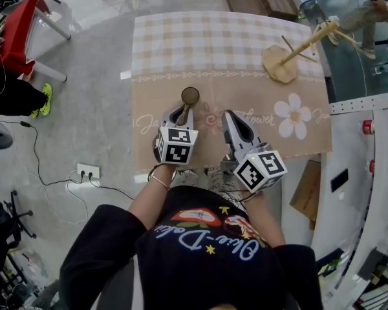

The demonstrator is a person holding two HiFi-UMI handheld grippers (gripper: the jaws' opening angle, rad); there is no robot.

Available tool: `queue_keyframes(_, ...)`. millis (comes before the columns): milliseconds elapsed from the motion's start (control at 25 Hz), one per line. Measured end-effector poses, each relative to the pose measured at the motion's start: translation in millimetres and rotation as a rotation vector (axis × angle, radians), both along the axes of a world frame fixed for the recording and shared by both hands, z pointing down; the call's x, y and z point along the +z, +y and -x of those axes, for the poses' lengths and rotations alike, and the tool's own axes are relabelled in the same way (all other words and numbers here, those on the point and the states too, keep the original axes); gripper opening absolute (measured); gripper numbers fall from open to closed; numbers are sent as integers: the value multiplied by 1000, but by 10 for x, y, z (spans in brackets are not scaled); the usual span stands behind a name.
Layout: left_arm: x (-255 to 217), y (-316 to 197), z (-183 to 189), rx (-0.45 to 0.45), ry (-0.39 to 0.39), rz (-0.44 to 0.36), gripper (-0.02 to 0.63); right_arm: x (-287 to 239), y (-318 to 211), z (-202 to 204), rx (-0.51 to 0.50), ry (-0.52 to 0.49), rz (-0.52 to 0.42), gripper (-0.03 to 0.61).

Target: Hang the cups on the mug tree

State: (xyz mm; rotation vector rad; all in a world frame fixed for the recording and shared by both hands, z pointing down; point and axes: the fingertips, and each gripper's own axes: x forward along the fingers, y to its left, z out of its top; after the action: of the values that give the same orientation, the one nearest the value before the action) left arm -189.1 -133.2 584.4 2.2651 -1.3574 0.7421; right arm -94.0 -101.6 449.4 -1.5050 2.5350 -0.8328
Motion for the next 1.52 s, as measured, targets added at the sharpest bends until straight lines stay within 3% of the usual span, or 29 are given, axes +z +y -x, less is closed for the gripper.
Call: queue_keyframes(1520,-215,116,-32,164,69,-15,46,21,40,114,72,1,12,11)
